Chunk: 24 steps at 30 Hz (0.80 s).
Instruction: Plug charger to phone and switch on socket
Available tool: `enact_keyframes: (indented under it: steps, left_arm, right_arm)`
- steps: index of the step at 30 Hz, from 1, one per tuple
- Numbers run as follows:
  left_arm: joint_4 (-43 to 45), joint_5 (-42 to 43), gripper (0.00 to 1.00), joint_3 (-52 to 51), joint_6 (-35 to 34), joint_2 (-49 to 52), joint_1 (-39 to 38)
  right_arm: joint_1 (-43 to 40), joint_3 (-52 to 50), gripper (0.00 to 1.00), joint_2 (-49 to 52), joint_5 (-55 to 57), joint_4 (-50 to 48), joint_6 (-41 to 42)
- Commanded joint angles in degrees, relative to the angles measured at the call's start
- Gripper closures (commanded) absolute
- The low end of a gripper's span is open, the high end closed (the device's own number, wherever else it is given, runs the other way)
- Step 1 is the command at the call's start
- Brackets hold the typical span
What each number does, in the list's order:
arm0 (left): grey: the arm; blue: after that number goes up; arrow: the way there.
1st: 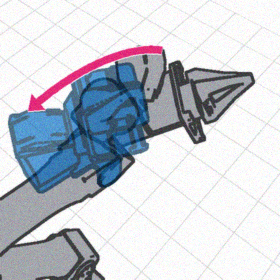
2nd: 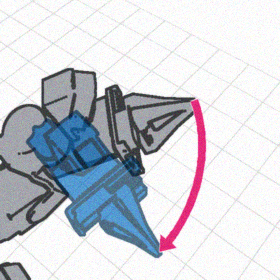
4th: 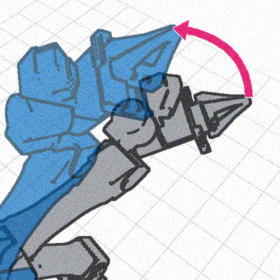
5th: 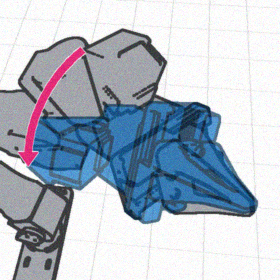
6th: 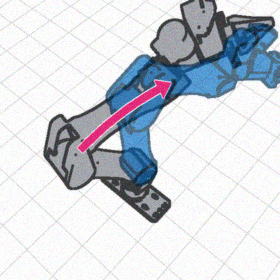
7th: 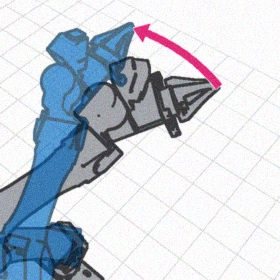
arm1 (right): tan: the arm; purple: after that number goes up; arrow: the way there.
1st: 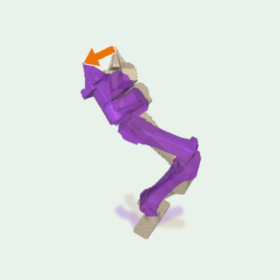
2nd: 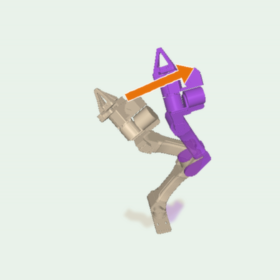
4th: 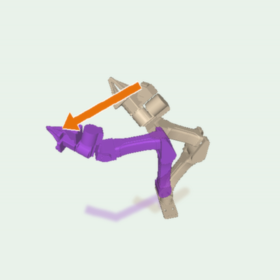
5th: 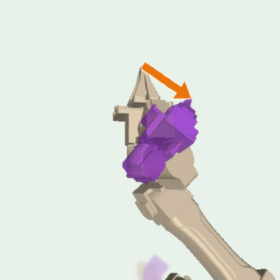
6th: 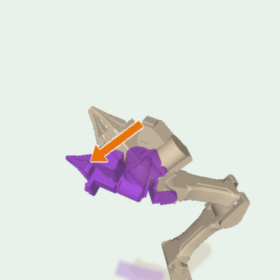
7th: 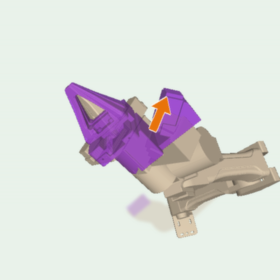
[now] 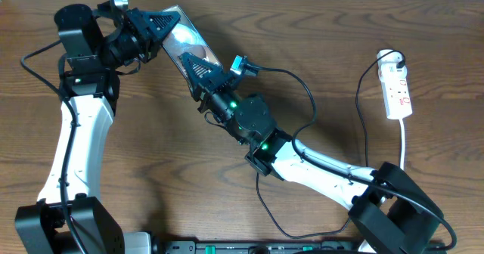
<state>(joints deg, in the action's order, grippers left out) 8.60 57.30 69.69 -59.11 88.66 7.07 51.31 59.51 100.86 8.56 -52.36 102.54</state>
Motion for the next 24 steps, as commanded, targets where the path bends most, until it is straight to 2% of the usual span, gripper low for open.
enact_keyframes:
  steps: [1, 15, 17, 18, 20, 22, 24]
  left_arm:
    - [1.0, 1.6, 0.92, -0.2, 2.8, -0.6, -0.7]
    - [1.0, 1.8, 0.93, -0.2, 2.8, -0.6, -0.7]
    - [0.9, 1.9, 0.92, -0.2, 2.8, -0.6, -0.7]
    - [1.0, 1.8, 0.93, -0.2, 2.8, -0.6, -0.7]
    - [1.0, 1.8, 0.92, -0.2, 2.8, -0.6, -0.6]
    - [1.0, 1.8, 0.92, -0.2, 2.8, -0.6, -0.5]
    - [1.0, 1.8, 0.92, -0.2, 2.8, -0.6, -0.5]
  right_arm:
    - [2.1, 0.8, 0.98, -0.3, -5.1, 0.3, -1.5]
    - [2.0, 0.8, 0.97, -0.3, -5.2, 0.7, -1.4]
    - [1.9, 0.8, 0.75, -0.3, -5.0, 0.6, -1.4]
    - [1.9, 0.8, 0.49, -0.3, -5.0, 0.4, -1.4]
    - [1.9, 0.8, 0.18, -0.3, -5.0, 0.5, -1.4]
    - [1.9, 0.8, 0.01, -0.3, -5.1, 0.5, -1.4]
    - [1.9, 0.8, 0.01, -0.3, -5.0, 0.5, -1.4]
